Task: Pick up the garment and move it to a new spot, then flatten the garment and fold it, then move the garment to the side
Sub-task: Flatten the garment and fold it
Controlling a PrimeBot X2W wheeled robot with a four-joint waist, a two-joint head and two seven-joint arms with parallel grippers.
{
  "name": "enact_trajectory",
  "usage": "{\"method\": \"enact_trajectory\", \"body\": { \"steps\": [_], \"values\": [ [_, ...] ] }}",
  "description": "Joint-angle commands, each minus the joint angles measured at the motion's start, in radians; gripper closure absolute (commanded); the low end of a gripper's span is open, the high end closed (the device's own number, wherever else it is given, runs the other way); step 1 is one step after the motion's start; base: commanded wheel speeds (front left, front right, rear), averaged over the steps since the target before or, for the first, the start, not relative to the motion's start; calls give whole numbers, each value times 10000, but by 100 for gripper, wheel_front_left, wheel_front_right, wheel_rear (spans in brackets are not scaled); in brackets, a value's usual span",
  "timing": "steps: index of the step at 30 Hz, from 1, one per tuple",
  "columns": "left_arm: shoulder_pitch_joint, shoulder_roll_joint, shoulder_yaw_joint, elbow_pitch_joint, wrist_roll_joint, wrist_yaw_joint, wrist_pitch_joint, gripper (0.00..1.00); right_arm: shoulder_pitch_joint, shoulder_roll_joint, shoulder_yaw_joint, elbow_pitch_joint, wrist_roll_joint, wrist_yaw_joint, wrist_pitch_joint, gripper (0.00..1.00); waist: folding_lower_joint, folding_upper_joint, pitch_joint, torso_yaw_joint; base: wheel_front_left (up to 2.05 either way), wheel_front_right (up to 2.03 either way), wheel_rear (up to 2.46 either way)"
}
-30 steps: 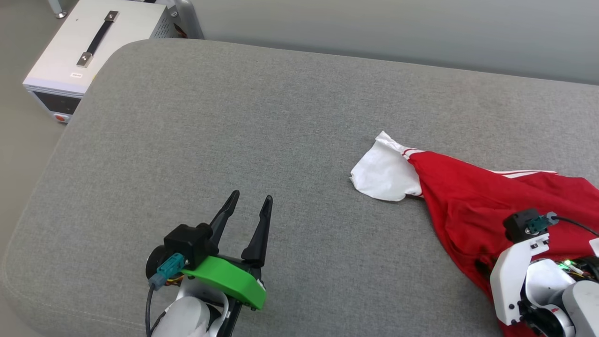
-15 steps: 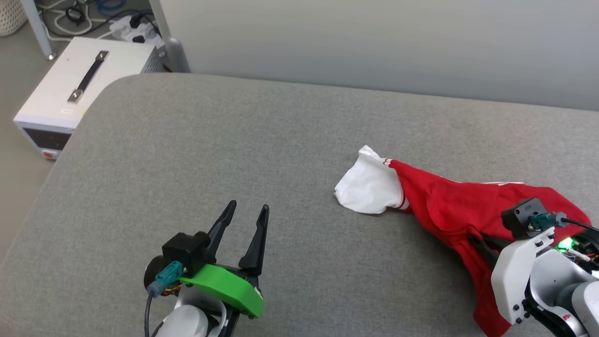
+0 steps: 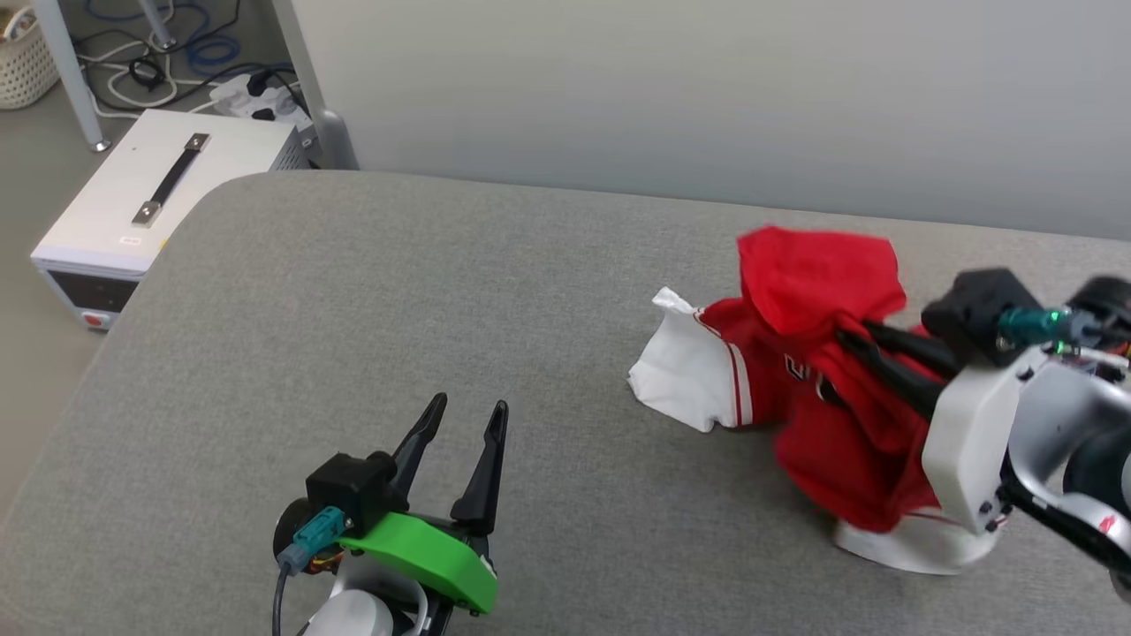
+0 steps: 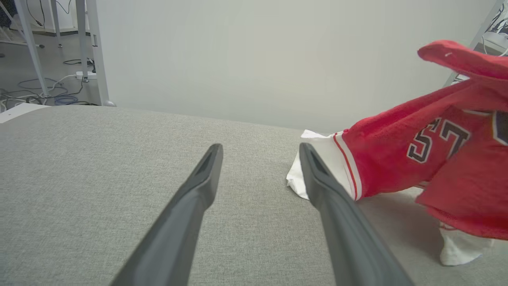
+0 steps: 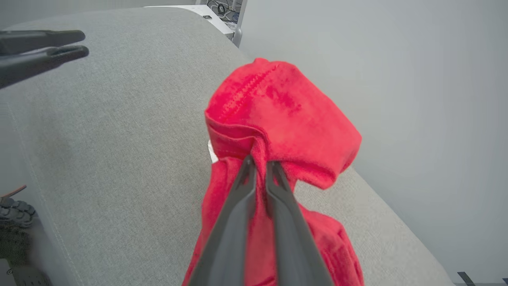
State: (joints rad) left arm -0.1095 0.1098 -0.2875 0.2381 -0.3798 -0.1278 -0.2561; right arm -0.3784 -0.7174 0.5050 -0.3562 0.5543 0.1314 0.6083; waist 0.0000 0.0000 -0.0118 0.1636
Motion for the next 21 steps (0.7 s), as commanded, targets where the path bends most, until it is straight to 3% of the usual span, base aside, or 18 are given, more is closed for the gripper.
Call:
{"method": "enact_trajectory", "body": {
  "steps": [1,10,14,21],
  "values": [
    [47,-23,23,-53,-66,-29,-57,0,-531,57,106,-181,315,-7,46,100,0,0,282,258,0,0,0],
    [-116,-101,-12,-95,-87,-29,-57,0,-2587,274,-122,106,1472,-7,327,100,0,0,993,696,0,0,0],
    [-291,-151,-31,-167,-91,-29,-57,0,-2626,-173,-821,828,1655,-7,420,100,0,0,1456,840,0,0,0],
    [-920,-257,-231,-280,-84,-29,-57,0,-2501,-1497,-1440,2794,1642,-7,561,100,0,0,2739,1081,0,0,0]
  ]
}}
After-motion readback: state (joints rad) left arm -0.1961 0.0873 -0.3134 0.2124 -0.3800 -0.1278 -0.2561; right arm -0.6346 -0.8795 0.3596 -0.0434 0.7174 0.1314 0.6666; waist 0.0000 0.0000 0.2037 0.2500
